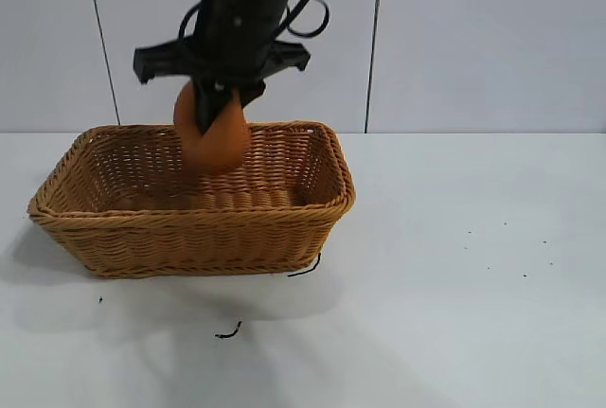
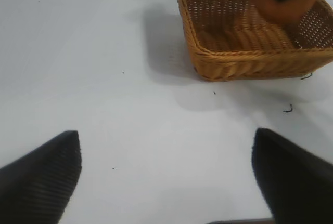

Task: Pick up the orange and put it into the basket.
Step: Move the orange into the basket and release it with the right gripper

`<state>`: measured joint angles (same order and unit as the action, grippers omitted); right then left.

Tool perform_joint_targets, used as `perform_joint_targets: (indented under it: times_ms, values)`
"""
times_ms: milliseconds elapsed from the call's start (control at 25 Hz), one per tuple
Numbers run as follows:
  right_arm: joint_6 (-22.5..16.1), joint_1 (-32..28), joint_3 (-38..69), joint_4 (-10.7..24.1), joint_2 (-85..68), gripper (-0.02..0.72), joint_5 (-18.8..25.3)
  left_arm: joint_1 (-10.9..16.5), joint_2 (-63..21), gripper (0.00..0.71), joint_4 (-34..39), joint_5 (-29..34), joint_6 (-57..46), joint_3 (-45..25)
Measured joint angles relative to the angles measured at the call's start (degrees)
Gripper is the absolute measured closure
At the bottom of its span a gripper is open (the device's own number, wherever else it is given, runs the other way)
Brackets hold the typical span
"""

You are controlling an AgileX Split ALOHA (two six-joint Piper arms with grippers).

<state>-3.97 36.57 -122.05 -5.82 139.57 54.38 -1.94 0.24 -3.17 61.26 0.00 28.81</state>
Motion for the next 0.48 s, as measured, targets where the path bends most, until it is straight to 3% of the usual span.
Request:
perform_joint_targets:
  times_ms: [200, 320, 480]
  values:
    - [0.0, 0.0, -0.7, 0.3, -0.9, 0.121, 0.8, 0.0, 0.0, 0.071, 0.0, 0.0, 0.0, 0.0]
    - [0.0, -0.1, -4.1, 2.3, -2.0, 0.047, 3.7, 0.0, 0.0, 0.071, 0.0, 0.0, 0.0, 0.0]
    - [-1.1, -2.6, -11.0, 4.7, -3.5, 0.035, 9.3, 0.0, 0.0, 0.071, 0.0, 0.0, 0.0, 0.0]
